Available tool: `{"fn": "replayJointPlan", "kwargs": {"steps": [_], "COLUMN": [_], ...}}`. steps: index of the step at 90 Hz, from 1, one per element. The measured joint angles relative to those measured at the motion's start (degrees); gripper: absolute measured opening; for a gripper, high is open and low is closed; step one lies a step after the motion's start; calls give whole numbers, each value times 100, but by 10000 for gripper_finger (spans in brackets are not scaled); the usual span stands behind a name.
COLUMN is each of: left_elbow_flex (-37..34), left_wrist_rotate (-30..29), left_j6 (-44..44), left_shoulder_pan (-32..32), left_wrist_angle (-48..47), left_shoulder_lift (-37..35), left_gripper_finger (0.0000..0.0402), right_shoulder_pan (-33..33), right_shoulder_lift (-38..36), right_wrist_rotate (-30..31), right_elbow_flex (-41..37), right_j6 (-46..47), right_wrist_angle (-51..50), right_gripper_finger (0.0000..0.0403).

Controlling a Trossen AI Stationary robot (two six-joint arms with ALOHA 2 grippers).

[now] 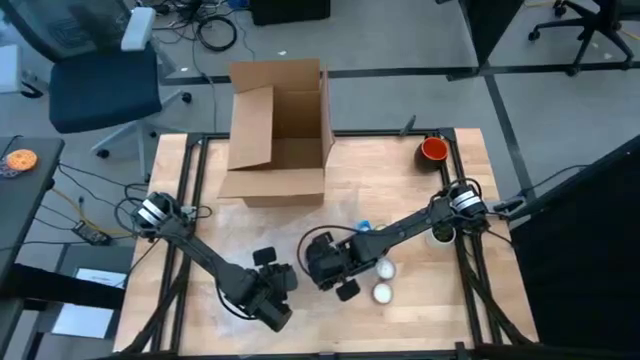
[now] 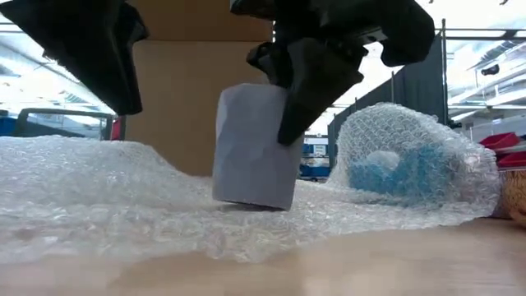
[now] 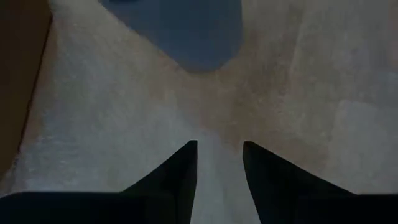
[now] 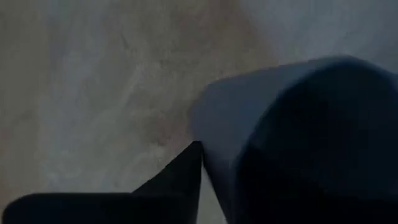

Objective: Wrap mug
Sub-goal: Wrap the blue mug with the bubble wrap

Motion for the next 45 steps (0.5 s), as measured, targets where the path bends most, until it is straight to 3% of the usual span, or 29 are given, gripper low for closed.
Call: {"fn": "replayJointPlan", "kwargs": {"steps": [25,45], "left_elbow_flex": [0,0], "left_wrist_rotate": [-166,-379], "left_j6": [9,2], "left_shoulder_pan": [0,0], "left_wrist_angle": [103,229], "left_shoulder_lift": [0,0], "left_gripper_finger": [115,115], "right_shoulder_pan": [118,421], "right_shoulder_lift": [-39,-97], "right_wrist_rotate": [576,842], "right_elbow_flex": [260,1152], "right_j6": [-7,211], "right_wrist_angle": [-108,-1450], "right_gripper_finger": [167,210]}}
